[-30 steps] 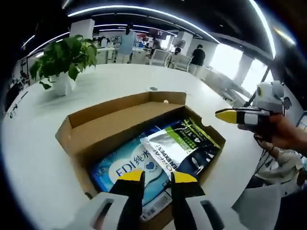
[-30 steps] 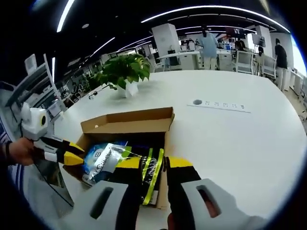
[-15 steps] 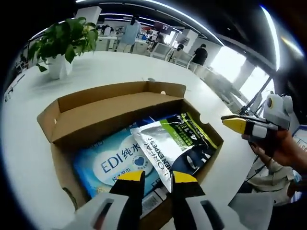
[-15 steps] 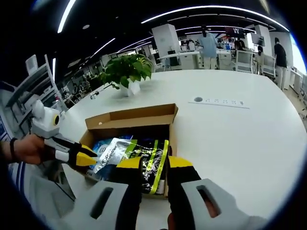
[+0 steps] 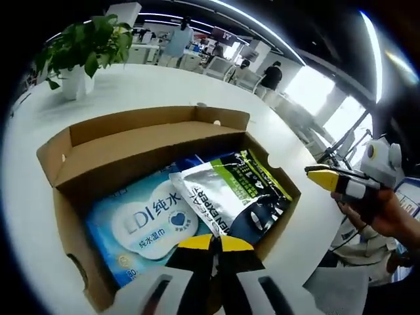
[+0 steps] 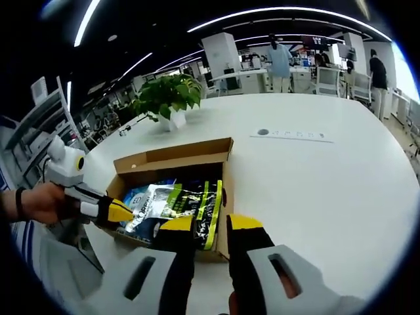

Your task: Operate the shoe box by opening the lid, removing the specified soft item, and placing it in the target area until the item is outside and the box remains undamaged.

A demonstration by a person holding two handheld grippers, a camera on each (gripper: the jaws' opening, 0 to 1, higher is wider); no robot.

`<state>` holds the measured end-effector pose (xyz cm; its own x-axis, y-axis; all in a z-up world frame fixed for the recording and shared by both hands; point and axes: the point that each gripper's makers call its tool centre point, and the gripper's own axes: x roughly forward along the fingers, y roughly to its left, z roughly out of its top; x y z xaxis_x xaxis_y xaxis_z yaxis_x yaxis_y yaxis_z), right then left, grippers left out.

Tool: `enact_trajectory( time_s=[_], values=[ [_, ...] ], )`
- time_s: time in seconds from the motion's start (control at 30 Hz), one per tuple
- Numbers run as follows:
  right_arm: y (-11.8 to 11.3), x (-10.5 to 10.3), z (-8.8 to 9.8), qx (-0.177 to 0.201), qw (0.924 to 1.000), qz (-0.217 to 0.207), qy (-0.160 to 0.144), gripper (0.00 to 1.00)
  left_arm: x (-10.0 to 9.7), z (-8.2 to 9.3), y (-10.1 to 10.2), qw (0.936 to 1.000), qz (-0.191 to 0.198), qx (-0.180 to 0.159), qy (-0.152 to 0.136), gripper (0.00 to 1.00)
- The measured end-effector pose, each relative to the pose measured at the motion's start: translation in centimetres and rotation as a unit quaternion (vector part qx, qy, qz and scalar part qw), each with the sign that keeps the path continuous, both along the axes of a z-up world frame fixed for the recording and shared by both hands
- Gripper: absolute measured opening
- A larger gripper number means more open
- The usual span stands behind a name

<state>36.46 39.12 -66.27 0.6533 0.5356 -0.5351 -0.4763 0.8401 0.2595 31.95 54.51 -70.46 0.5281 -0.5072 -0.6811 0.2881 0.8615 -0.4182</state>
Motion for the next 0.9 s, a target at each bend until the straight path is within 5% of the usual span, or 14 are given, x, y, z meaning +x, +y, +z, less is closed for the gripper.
enact_trajectory(
  time_s=[0.9],
  values=[
    [1.6, -0.6, -0.8, 0.005, 0.9998, 0.015, 0.014, 0.17, -0.1, 0.0, 3.1, 0.9994, 0.033, 0.005, -0.007, 0.0]
  ],
)
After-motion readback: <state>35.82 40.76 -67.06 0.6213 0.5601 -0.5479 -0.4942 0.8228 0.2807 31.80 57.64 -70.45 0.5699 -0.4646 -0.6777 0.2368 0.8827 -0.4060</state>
